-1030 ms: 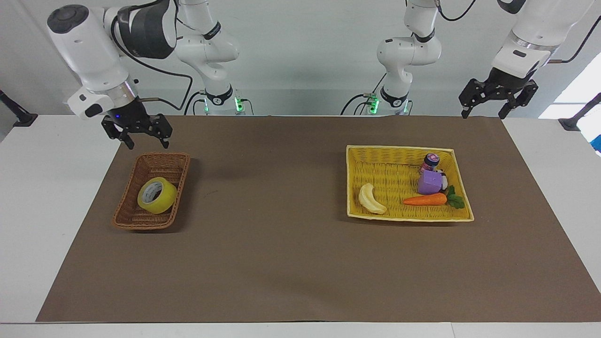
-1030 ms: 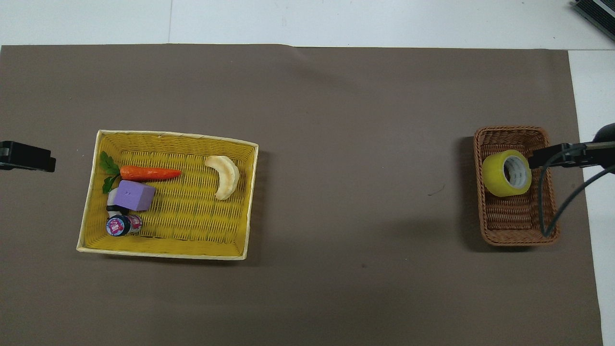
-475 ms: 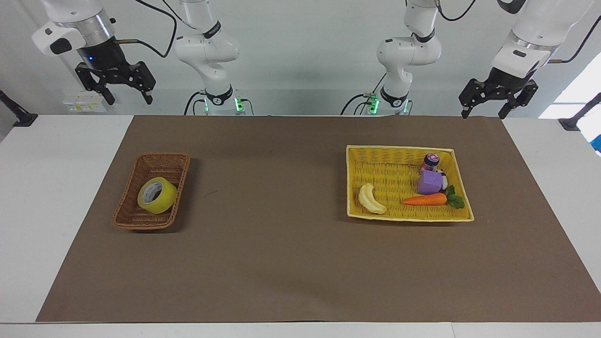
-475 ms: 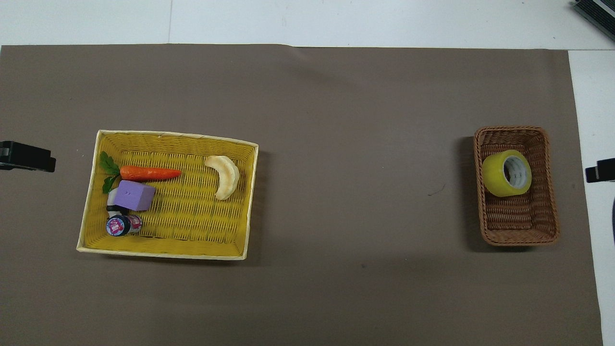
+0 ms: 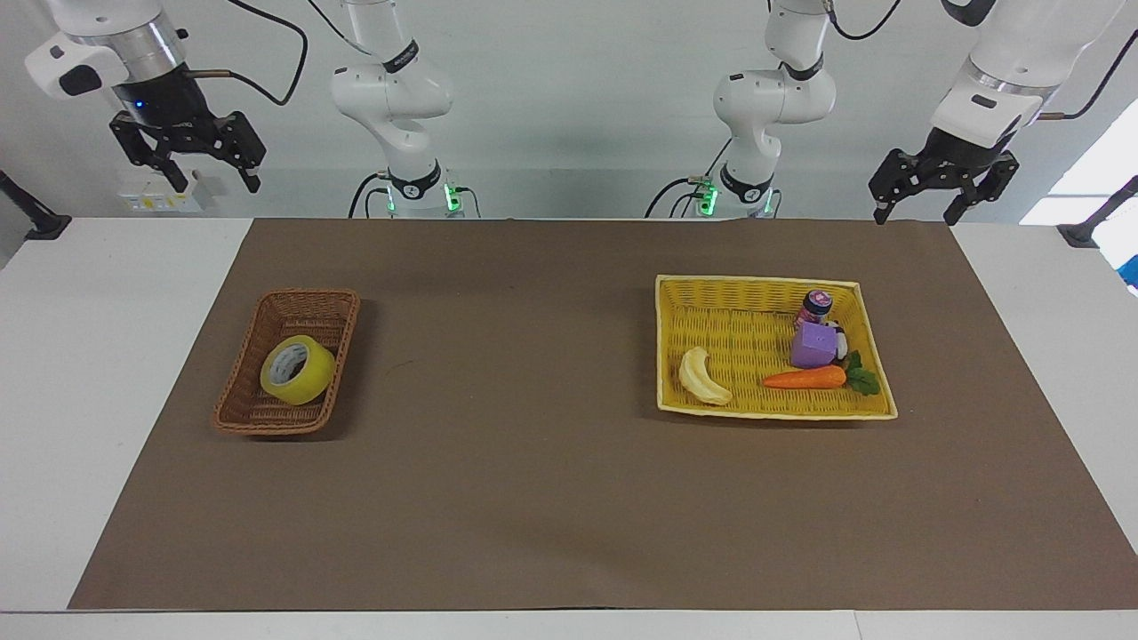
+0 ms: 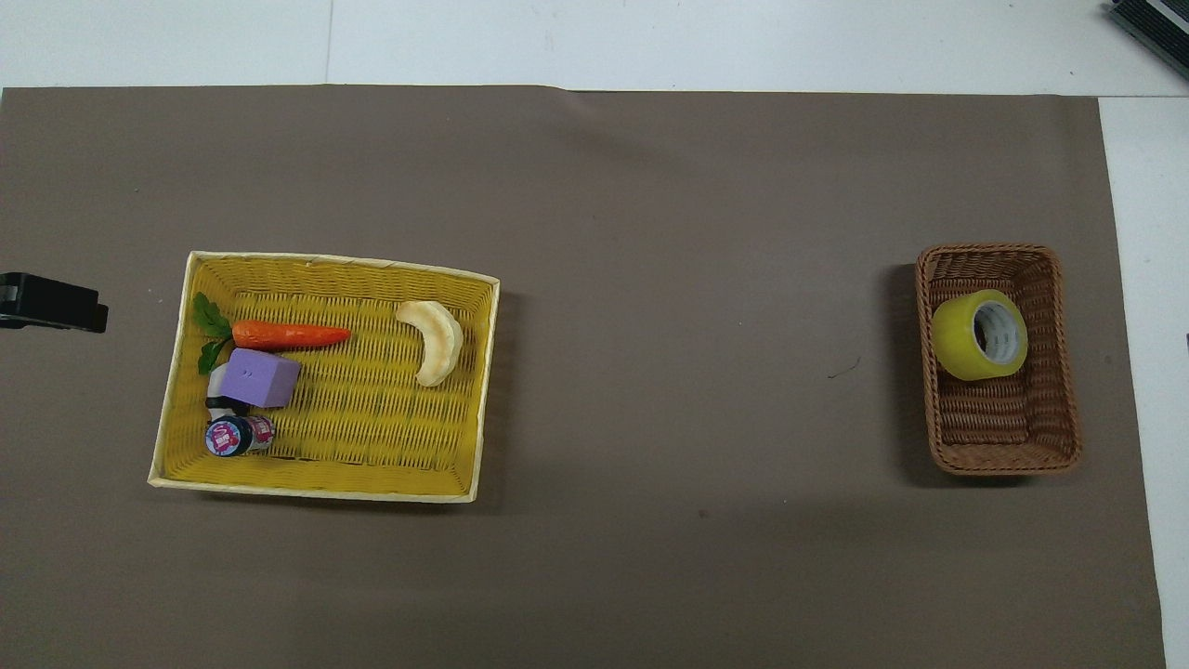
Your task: Move tape to another basket
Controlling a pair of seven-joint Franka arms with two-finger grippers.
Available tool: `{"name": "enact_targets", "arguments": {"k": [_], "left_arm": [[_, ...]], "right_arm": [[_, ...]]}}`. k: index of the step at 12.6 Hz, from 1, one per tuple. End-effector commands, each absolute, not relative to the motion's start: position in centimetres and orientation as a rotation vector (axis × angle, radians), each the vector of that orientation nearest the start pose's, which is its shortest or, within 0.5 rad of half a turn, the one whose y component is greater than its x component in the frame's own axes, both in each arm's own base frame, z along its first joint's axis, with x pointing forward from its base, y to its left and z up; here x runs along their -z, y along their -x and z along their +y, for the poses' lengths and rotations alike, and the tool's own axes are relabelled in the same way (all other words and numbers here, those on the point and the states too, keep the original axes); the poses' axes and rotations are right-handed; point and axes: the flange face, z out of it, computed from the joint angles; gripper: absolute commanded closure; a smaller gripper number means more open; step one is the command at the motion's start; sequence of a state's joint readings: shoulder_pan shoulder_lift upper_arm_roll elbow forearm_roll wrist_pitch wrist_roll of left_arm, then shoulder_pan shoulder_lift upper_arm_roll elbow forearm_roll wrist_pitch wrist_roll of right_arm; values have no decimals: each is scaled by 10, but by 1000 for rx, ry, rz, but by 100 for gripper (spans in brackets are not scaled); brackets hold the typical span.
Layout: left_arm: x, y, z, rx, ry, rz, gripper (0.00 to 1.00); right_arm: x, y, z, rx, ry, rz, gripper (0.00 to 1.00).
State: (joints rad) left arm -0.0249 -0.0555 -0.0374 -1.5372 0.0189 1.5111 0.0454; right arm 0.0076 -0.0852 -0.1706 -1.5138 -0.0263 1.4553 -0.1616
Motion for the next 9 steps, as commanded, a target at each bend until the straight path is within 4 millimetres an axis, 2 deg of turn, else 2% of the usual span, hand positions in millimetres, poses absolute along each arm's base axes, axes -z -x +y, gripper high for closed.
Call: {"name": "enact_targets", "arguments": {"k": [1, 3, 4, 6, 9], "left_arm": [[-666, -528, -30, 34, 3128, 148, 0], [-666, -528, -30, 31, 3128, 148, 0], [-666, -528, -30, 34, 3128, 148, 0], [-666, -528, -30, 34, 3128, 148, 0], [-666, -528, -30, 34, 3128, 148, 0]], "right_arm": [[-689, -500, -88, -18, 3166, -25, 0], [-706, -496, -75, 3, 3173, -43, 0], [-709, -493, -74, 12, 3170, 26, 0], [-708, -483, -71, 1, 3151, 43, 0], [-702, -479, -41, -65, 3171, -104, 0]]}}
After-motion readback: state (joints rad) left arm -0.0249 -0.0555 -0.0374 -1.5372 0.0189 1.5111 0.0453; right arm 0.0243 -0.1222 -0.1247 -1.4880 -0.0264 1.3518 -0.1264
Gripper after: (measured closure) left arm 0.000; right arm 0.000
